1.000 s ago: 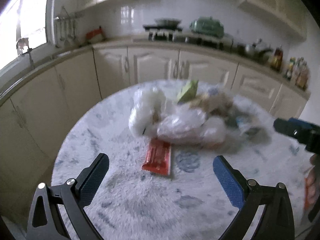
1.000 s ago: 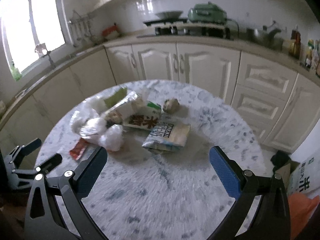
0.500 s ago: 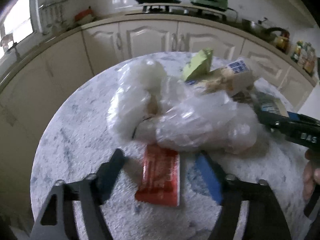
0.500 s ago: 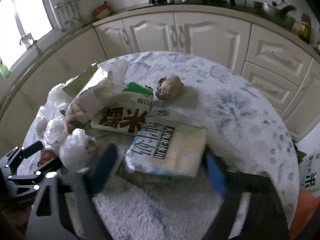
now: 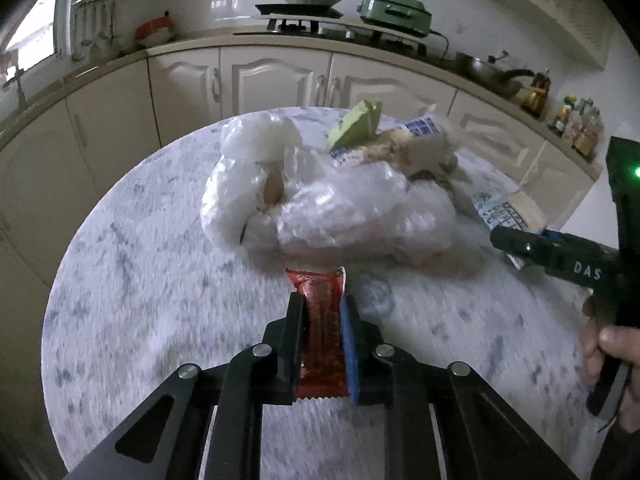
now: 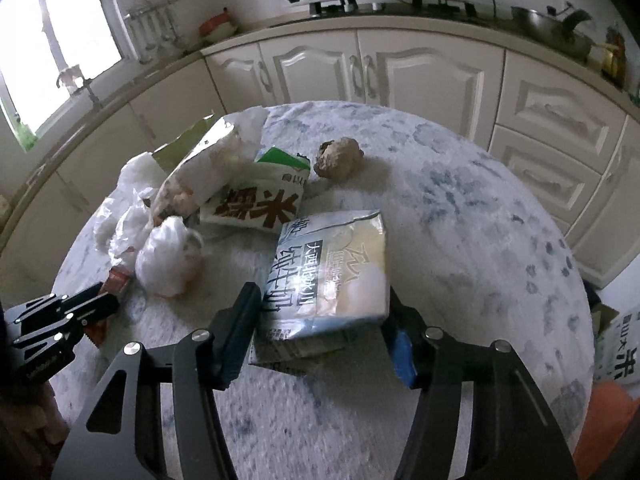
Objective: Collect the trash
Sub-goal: 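Grasp the red wrapper with the left tool while the right tool grasps a white milk carton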
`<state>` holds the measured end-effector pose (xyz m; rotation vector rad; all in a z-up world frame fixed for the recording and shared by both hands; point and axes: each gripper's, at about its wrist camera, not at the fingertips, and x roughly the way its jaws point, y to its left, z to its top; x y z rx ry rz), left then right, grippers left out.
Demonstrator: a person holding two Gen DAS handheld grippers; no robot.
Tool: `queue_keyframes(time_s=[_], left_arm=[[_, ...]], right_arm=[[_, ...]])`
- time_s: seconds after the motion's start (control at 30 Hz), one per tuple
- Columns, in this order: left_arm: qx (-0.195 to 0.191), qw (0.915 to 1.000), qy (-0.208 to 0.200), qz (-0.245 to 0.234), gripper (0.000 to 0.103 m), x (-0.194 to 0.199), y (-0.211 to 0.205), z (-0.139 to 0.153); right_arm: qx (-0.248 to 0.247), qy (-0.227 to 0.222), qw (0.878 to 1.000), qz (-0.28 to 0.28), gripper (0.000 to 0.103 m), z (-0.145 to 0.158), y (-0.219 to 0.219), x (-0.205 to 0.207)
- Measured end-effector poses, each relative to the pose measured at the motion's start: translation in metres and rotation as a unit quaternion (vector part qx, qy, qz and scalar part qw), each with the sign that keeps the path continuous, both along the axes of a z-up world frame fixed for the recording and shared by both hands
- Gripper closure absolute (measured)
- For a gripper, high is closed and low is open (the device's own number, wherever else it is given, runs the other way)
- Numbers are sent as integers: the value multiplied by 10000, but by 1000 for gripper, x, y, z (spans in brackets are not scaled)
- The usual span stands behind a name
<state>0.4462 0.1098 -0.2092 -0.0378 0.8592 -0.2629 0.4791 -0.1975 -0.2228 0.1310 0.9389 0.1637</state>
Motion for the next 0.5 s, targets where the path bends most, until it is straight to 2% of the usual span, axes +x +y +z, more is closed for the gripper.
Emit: queue_keyframes(time_s=[0.03,0.1,0.13,0.17,0.2,0.23,0.27,0.33,0.37,0.4,0.5], left_arm=[[5,10000,-3,33,88,0,2,0],[124,9999,18,69,75,2,0,-1],[246,9997,20,16,75,6,-4,-2],[394,9992,3,-23,64,10,-9,-3],[501,9987,-5,-45,44,12,-15,-4],[592,9982,8,-71,36,14,-19,-6],[669,9977,0,-121,38,18,-23,-7],[572,9982,-20,-179,55,21,-26,-8],[566,9983,-46,-164,72,24,-26,-8],[518,9984,-49,-217,83,23,-26,-8],[459,9986,-67,-262,90,15,-24,-13]], right_arm=[[2,12,10000,7,44,0,-1,0],[7,19,10000,19,43,0,-1,1],[0,27,10000,-14,42,0,0,1],[-16,38,10000,-9,42,0,0,1],[-54,44,10000,12,38,0,2,3],[-80,53,10000,23,34,-1,3,4],[-119,80,9999,50,31,-3,5,6],[-188,37,9998,76,31,-4,7,10],[-247,7,9997,82,38,-4,8,11],[-330,-8,9994,93,47,-5,9,13],[-305,-18,9994,148,48,-3,8,8]])
